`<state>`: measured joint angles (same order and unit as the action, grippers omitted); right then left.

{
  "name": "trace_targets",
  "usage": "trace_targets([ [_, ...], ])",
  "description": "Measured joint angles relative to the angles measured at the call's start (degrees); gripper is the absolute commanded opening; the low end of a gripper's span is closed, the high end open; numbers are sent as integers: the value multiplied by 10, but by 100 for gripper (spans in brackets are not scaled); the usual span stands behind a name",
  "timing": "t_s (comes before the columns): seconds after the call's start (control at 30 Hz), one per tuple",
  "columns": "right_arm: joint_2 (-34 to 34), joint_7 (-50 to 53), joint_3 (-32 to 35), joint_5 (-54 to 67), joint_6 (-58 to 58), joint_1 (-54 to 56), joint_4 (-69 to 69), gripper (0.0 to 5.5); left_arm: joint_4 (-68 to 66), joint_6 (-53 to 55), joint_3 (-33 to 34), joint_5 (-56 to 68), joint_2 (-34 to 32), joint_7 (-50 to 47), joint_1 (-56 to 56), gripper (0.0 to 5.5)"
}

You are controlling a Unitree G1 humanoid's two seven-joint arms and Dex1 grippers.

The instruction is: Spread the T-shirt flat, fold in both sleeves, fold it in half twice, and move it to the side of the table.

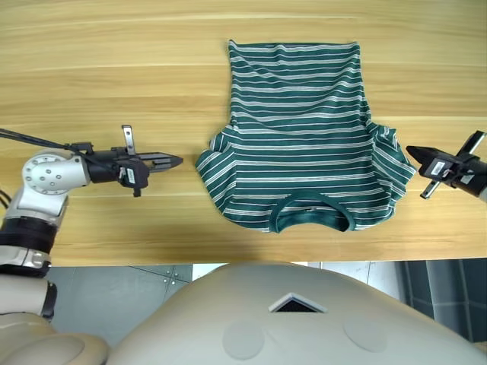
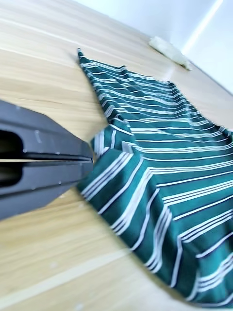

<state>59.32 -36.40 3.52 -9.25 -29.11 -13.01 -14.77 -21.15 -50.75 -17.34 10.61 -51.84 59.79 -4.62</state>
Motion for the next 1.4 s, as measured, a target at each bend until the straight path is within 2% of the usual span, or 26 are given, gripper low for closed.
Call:
trace_targets([
  [0.17, -3, -4, -7, -9, 2, 0, 0, 0, 15, 16, -18, -9, 48, 18, -18, 4],
  [0.3, -5, -9, -14, -9, 3, 0, 5, 0, -42, 10, -44, -107, 88, 6, -41, 4],
  [0.5, -13, -13, -30, -20, 6, 3, 7, 0, -113, -30, -49, -217, 86, -65, -82, 4],
  [0.67, -26, -3, -49, -51, 16, 26, -25, 0, -113, -49, -46, -212, 27, -72, -58, 4],
  [0.77, -28, 2, -56, -54, 16, 34, -29, 0, -80, -39, -46, -169, 3, -52, -30, 4],
  [0.93, -30, 6, -63, -55, 16, 42, -33, 0, -44, -19, -47, -126, -10, -19, -3, 4],
  [1.17, -34, -10, -58, -13, 3, 19, 11, 0, -50, 0, -15, -127, -8, -34, -24, 4],
  [1.27, -34, -13, -47, -1, 0, 10, 27, 0, -41, 11, -6, -119, -9, -29, -20, 40],
  [1.4, -35, -14, -38, 9, 0, 1, 37, 0, 35, 25, 4, -34, -36, 8, 31, 102],
])
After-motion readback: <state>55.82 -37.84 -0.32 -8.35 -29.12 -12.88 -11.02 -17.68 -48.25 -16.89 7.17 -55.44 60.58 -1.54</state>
